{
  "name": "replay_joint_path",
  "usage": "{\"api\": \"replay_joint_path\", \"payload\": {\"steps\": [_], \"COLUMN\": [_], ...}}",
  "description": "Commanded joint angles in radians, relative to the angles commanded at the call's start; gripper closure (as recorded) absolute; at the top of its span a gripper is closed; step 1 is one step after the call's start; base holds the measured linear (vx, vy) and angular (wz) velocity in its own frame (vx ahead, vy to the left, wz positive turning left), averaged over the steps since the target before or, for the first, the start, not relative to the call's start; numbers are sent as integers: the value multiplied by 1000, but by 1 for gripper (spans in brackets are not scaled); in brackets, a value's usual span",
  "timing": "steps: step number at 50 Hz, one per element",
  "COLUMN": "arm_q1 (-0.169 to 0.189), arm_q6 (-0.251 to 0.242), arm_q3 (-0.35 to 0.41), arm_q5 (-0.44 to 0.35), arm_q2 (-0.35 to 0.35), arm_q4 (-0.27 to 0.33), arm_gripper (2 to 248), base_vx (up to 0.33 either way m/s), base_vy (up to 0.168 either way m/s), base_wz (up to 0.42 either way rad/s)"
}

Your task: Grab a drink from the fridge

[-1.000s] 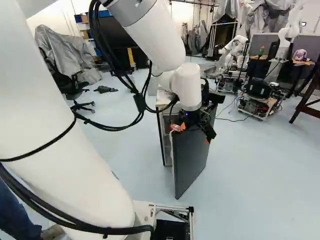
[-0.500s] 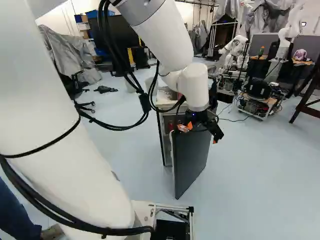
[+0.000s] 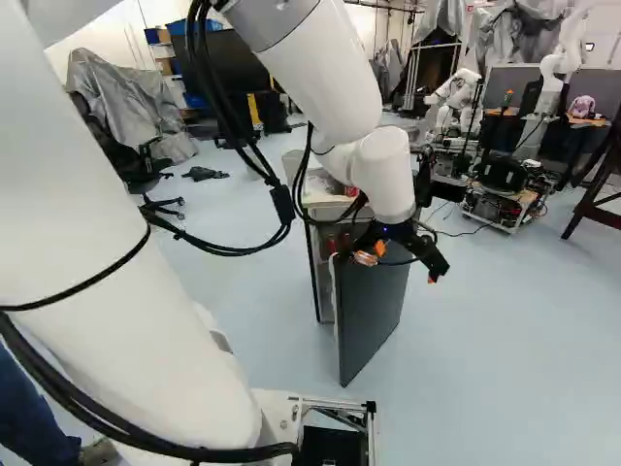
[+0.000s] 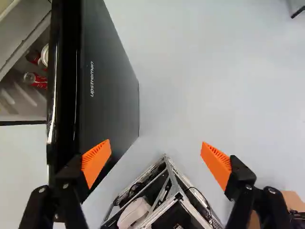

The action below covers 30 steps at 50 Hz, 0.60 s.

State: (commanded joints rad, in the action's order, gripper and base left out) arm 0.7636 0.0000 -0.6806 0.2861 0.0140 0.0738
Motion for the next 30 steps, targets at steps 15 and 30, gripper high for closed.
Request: {"api": "replay_joint_path", "payload": {"steps": [15, 30], "arm_q1": [1, 1], "arm_q6": [0, 0], "arm_q3": [-14, -29], "arm_q5": [-71, -142], "arm_q2": [-57, -115], "arm_q4": [85, 171], "arm_gripper": [3, 3], "base_vx": [0, 0], "base_vy": [0, 0], "base_wz": [0, 0]}}
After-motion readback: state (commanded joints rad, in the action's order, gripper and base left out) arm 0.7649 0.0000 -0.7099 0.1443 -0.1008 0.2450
